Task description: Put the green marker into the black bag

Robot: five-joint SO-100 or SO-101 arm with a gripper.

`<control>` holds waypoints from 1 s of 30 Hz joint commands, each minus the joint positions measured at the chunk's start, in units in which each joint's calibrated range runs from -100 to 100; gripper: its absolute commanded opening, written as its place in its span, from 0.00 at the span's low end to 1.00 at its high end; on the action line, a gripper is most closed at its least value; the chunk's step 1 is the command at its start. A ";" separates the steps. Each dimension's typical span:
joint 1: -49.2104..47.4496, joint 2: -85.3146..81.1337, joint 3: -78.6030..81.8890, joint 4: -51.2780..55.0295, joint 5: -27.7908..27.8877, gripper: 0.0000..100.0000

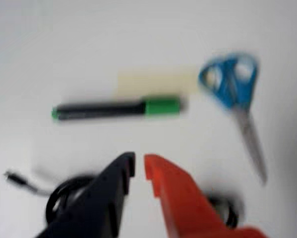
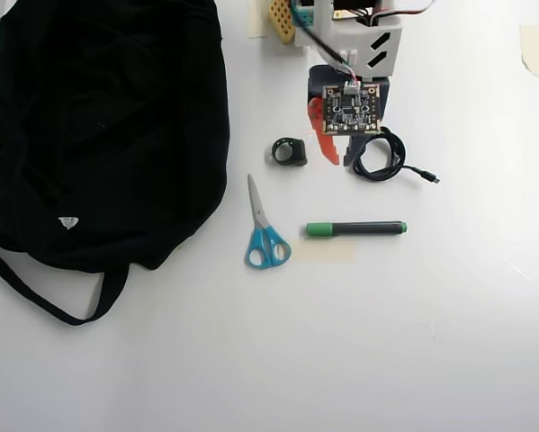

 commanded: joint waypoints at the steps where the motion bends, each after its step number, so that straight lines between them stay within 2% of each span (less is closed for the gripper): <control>1: 0.13 -0.45 -2.47 4.91 -1.94 0.02; 21: -1.97 -0.37 -1.75 15.59 -0.99 0.02; 30: -2.56 -0.45 -1.75 17.32 -0.94 0.02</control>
